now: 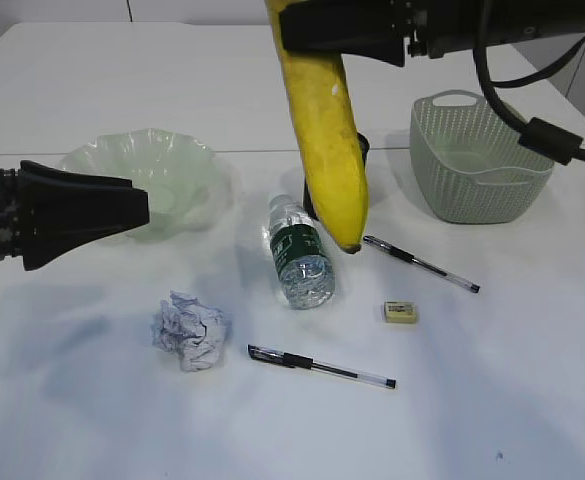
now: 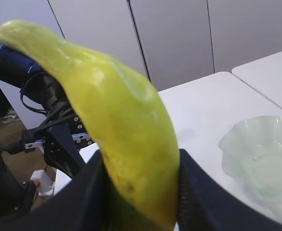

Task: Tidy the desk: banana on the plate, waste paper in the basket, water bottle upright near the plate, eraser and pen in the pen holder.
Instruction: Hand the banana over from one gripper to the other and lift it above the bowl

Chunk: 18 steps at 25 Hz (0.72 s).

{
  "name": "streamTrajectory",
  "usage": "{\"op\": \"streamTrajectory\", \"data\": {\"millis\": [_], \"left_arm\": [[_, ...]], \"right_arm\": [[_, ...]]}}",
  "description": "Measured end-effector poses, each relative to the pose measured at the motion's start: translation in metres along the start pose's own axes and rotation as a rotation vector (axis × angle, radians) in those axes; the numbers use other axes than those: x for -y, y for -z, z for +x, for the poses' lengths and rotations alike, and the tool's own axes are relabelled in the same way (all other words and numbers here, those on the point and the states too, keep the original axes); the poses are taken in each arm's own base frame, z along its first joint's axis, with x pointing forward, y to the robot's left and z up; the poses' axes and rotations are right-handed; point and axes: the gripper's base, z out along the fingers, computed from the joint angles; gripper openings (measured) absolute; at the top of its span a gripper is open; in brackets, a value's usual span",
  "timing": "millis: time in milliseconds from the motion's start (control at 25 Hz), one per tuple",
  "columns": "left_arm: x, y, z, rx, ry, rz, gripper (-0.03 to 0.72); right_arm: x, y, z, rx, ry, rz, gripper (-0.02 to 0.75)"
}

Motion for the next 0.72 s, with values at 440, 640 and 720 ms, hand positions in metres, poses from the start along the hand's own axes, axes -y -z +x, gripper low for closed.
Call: {"op": "streamTrajectory", "data": {"millis": [440, 640, 720], "left_arm": [[0.012, -0.009, -0.029, 0.035, -0.034, 0.051, 0.51], [0.026, -0.022, -0.042, 0.035, -0.081, 0.123, 0.51], [0.03, -0.026, -0.046, 0.036, -0.098, 0.147, 0.51]], "right_arm": [[-0.002, -0.003, -0.006, 0.066, 0.006, -0.008, 0.295], [-0.005, -0.006, -0.009, 0.085, 0.002, -0.019, 0.295], [-0.007, -0.01, -0.009, 0.09, 0.0, -0.031, 0.295]]}}
